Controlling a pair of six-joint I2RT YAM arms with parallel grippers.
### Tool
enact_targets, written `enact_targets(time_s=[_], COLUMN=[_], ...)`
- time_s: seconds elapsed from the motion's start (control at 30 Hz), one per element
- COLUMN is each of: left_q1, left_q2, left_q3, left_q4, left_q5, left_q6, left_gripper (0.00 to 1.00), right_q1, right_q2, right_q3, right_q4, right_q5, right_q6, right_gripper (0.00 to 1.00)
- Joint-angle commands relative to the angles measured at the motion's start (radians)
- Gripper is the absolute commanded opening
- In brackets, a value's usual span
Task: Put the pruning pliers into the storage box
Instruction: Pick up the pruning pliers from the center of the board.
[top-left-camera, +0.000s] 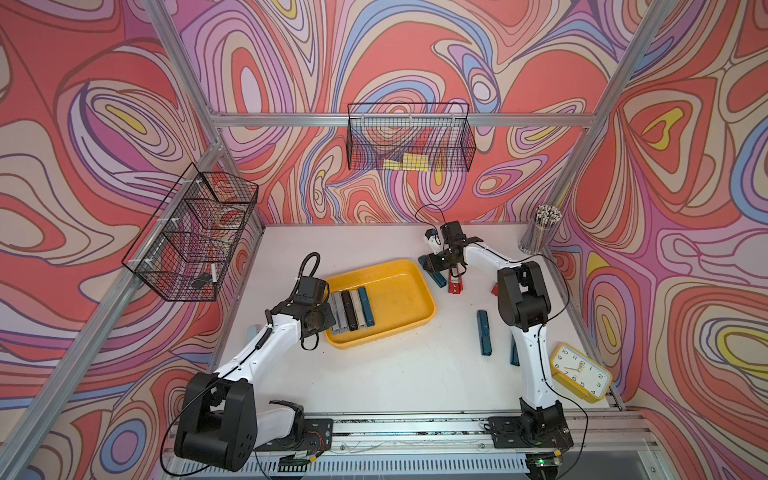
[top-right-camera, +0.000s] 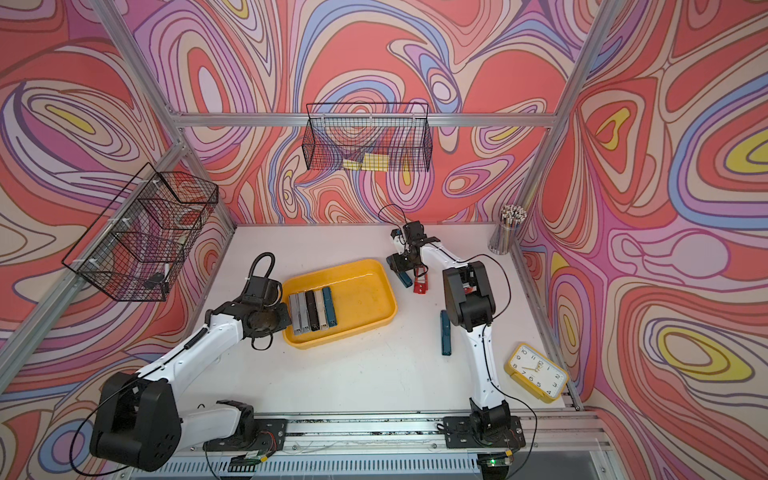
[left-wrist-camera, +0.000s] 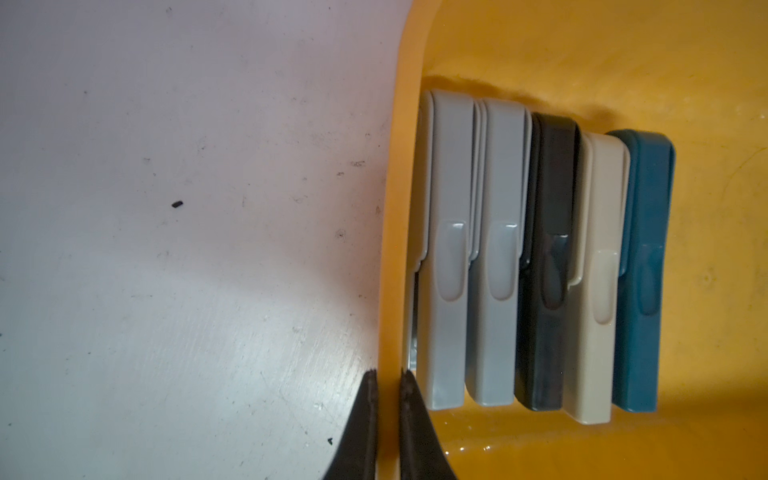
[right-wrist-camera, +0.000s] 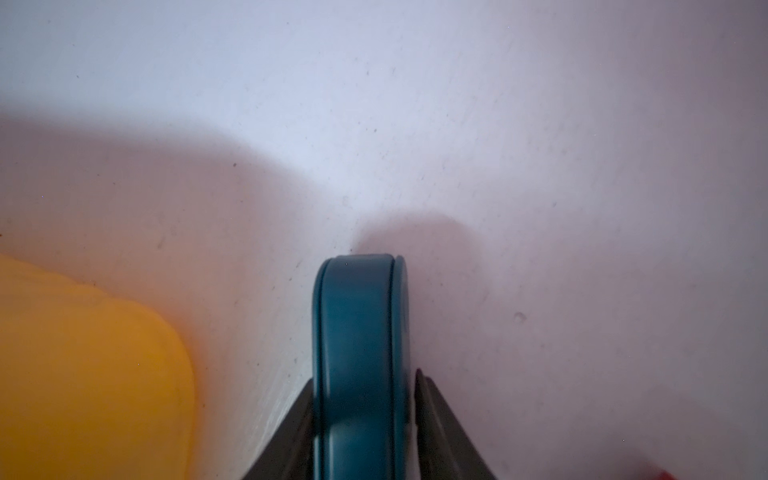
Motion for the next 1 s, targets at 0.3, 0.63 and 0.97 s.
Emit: enact_targets(time_s=[0.3,0.63,0.97], left_q1=[0.02,0.021,0.021], left_q2=[-0.019,-0.017,-0.022], left_q3=[-0.031,-0.036,-0.036], left_q4=[0.01,0.042,0.054], left_q5=[-0.02,0.011,0.035], left_q6=[-0.015,-0.018,-0.008], left_gripper=[0.04,0.03,0.02], right_q1=[0.01,0.013,0.025], right_q2=[0.004,-0.099,-0.194], right_q3=[-0.002,-0.105,-0.185], right_q4=[-0.006,0.013,0.028], right_q5=[0.033,0.07,0.073], right_q6=[0.012,0.05,0.087], right_gripper=[0.2,0.08,0.04])
